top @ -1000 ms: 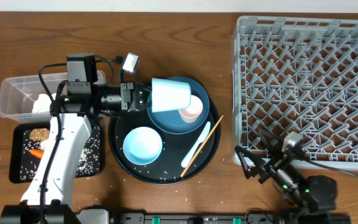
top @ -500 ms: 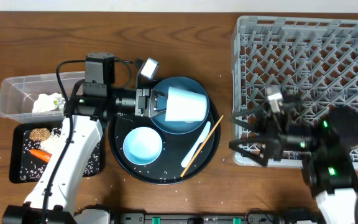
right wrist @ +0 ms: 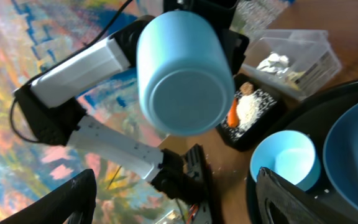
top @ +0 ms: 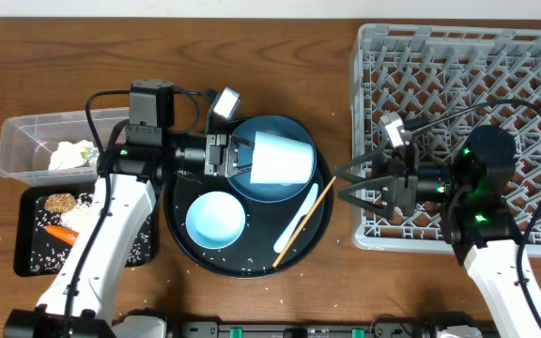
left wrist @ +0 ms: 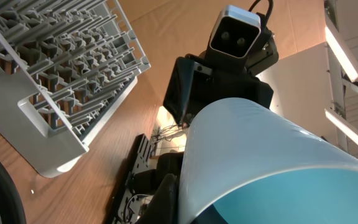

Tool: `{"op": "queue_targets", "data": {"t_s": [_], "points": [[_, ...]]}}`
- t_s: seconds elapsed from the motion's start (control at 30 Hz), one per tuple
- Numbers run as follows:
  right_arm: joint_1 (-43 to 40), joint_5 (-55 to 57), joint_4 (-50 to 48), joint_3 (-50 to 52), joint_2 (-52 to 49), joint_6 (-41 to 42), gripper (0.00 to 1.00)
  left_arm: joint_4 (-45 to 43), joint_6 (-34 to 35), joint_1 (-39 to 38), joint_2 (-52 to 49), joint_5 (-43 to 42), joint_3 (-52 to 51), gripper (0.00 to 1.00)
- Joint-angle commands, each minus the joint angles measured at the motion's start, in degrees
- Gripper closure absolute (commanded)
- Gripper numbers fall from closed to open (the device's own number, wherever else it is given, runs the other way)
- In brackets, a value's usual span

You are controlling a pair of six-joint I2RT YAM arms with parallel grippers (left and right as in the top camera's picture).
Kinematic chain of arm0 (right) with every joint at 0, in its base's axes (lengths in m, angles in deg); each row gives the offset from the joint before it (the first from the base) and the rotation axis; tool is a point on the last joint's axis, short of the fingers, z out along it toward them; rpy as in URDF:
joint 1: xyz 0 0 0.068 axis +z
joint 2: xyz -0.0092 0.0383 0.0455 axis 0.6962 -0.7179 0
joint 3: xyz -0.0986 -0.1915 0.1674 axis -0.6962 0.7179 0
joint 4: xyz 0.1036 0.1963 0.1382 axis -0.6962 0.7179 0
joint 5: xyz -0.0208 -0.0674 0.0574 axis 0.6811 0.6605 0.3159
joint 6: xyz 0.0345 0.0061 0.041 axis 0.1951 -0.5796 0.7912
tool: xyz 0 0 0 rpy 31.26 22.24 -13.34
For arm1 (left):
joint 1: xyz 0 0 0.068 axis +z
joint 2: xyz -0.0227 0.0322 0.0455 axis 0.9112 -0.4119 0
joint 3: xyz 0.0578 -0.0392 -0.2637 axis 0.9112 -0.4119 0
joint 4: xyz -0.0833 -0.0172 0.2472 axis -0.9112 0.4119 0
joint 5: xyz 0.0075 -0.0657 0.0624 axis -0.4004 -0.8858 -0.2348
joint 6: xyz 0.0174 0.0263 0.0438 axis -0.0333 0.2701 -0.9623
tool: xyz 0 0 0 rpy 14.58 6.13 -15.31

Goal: Sort waste into correct bins and load items into the dishwasher rack
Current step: 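Grasp the cup with the right gripper and open the left gripper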

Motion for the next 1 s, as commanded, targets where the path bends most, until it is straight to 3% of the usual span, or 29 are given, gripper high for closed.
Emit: {"op": "queue_targets", "data": {"t_s": [0.0, 0.1, 0.37, 0.97], "points": [[2.58, 6.84, -0.33, -1.05, -0.37, -1.18, 0.24, -0.17, -0.42, -0.17, 0.85, -1.51, 0.17, 0.94], [4.72, 11.74, -1.66, -1.05, -0.39, -1.16, 0.25, -0.17, -0.39, -0.17, 0.85, -1.51, 0.17, 0.94], [10.16, 15.98, -16.46, -1.05, -0.39, 2.56, 0.26, -0.15, -0.39, -0.17, 0.85, -1.51, 0.17, 0.94], [14.27, 16.48, -21.53, -1.05, -8.07, -2.40, 0.25, -0.15, -0.37, -0.17, 0.85, -1.53, 0.17, 0.94]]}}
